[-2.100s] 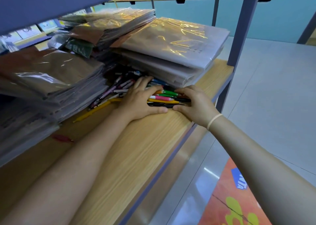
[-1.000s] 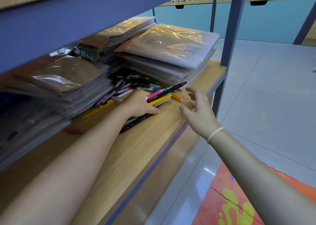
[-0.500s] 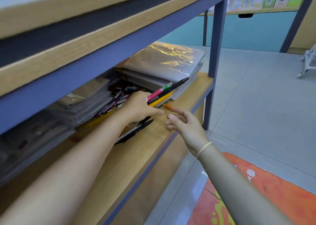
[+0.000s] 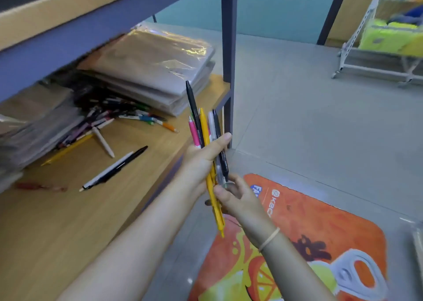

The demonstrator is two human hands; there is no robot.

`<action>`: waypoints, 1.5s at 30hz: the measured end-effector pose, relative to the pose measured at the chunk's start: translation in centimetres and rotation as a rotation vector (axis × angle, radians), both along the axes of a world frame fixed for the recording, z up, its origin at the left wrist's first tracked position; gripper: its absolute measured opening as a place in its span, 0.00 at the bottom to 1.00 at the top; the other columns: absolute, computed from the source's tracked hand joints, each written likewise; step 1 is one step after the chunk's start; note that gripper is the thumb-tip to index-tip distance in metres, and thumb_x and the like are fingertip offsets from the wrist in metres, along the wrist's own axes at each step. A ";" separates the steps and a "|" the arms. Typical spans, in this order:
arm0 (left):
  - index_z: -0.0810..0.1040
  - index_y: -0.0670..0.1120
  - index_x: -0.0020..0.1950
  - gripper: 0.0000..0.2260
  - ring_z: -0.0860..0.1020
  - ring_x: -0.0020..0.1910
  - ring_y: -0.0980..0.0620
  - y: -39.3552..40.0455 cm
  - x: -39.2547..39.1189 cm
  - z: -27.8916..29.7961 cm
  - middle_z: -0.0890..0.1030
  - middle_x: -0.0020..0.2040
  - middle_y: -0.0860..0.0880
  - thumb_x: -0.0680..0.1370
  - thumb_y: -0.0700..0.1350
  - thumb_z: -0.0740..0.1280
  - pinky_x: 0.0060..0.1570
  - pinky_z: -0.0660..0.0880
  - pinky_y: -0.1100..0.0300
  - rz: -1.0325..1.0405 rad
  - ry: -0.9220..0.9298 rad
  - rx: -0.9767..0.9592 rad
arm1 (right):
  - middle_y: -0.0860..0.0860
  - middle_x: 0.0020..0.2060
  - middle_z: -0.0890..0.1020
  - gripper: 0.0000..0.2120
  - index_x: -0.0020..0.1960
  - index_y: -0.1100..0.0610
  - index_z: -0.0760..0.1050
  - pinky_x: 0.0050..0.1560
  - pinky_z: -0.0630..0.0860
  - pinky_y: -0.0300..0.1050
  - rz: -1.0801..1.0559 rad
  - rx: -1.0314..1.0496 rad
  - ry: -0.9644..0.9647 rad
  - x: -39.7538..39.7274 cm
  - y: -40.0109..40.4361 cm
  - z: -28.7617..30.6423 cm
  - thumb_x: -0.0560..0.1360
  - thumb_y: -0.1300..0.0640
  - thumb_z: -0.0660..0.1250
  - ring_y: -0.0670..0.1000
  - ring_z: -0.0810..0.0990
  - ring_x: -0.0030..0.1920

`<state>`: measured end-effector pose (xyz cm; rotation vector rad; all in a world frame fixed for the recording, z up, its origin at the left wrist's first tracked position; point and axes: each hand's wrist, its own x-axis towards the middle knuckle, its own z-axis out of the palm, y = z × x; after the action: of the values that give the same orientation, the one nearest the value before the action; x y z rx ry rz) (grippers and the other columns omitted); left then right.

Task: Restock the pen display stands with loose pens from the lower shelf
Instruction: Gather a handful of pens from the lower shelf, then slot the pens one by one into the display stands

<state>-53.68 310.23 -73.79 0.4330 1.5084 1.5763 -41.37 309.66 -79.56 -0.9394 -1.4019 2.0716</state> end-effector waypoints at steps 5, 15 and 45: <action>0.77 0.43 0.42 0.11 0.77 0.28 0.48 -0.9 3.3 2.0 0.77 0.29 0.48 0.73 0.47 0.77 0.31 0.75 0.60 0.108 -0.160 -0.151 | 0.54 0.35 0.79 0.23 0.49 0.56 0.76 0.29 0.70 0.42 0.019 -0.055 -0.217 3.7 -3.3 3.1 0.64 0.41 0.75 0.49 0.76 0.29; 0.79 0.44 0.36 0.09 0.79 0.30 0.46 -6.0 9.0 15.6 0.78 0.32 0.44 0.75 0.40 0.74 0.36 0.77 0.55 0.087 -0.424 -0.243 | 0.39 0.23 0.73 0.13 0.37 0.44 0.79 0.32 0.63 0.31 -0.215 -0.115 -0.254 8.1 -8.3 18.5 0.77 0.58 0.70 0.38 0.70 0.25; 0.74 0.40 0.47 0.12 0.78 0.30 0.48 -38.2 25.5 54.6 0.76 0.33 0.44 0.69 0.39 0.74 0.33 0.78 0.55 0.018 -0.435 -0.097 | 0.57 0.47 0.85 0.08 0.57 0.57 0.78 0.46 0.80 0.50 0.479 0.156 -0.072 12.8 -23.0 59.8 0.81 0.63 0.63 0.55 0.85 0.41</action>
<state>-28.20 272.02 -19.16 0.0155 1.2451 1.4859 -28.54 286.61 -19.72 -0.6656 -1.9476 2.2266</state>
